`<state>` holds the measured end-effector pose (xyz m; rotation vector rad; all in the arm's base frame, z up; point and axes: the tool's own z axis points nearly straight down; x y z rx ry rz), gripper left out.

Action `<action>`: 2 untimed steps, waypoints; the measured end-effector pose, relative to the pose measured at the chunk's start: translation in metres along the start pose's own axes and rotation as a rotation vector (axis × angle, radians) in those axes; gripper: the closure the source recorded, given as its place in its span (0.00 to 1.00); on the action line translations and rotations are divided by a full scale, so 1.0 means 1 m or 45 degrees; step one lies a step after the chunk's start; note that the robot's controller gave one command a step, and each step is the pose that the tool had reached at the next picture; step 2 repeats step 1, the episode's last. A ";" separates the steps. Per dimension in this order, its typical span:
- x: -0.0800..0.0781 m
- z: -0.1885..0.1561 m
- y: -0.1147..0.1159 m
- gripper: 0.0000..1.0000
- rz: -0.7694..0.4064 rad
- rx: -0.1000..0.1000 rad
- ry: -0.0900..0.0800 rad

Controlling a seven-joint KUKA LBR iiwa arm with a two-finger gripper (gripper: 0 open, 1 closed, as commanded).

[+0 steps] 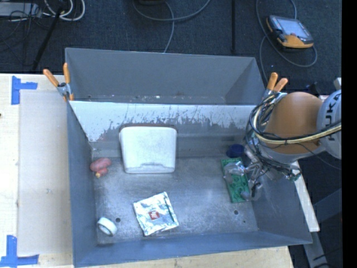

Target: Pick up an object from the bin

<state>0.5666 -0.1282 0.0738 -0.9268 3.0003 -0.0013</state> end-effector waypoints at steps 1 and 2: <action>-0.021 -0.153 -0.038 1.00 -0.047 0.009 -0.009; -0.021 -0.153 -0.038 1.00 -0.047 0.009 -0.009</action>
Offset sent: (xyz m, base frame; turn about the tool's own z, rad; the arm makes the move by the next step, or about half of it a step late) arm 0.0356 -0.0193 0.1485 -0.0396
